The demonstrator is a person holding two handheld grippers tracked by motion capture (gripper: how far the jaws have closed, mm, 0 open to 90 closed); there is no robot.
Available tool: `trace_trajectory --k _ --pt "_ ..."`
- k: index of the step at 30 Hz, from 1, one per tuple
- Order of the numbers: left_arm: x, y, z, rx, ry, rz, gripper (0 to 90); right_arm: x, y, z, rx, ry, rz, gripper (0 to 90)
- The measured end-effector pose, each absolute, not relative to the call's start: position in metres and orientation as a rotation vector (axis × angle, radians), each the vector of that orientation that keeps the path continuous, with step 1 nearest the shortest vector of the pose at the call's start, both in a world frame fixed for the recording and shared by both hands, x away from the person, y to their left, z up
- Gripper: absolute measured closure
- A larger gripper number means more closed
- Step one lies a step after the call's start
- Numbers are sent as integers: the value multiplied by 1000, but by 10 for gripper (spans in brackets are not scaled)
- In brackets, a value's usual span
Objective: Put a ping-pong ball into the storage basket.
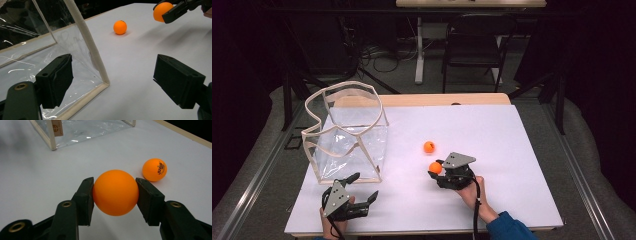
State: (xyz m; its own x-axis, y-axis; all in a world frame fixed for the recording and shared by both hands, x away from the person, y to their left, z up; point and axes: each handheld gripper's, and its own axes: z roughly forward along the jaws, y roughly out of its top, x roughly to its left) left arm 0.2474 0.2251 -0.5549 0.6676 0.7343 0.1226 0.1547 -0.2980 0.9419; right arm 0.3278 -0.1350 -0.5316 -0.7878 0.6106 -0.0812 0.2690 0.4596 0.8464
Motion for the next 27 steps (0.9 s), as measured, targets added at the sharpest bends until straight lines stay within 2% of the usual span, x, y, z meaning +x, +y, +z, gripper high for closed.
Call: trace_trajectory --k 27 --pt "248 225 -555 1812 705 667 158 337 -124 -520 706 2337 1296 510"
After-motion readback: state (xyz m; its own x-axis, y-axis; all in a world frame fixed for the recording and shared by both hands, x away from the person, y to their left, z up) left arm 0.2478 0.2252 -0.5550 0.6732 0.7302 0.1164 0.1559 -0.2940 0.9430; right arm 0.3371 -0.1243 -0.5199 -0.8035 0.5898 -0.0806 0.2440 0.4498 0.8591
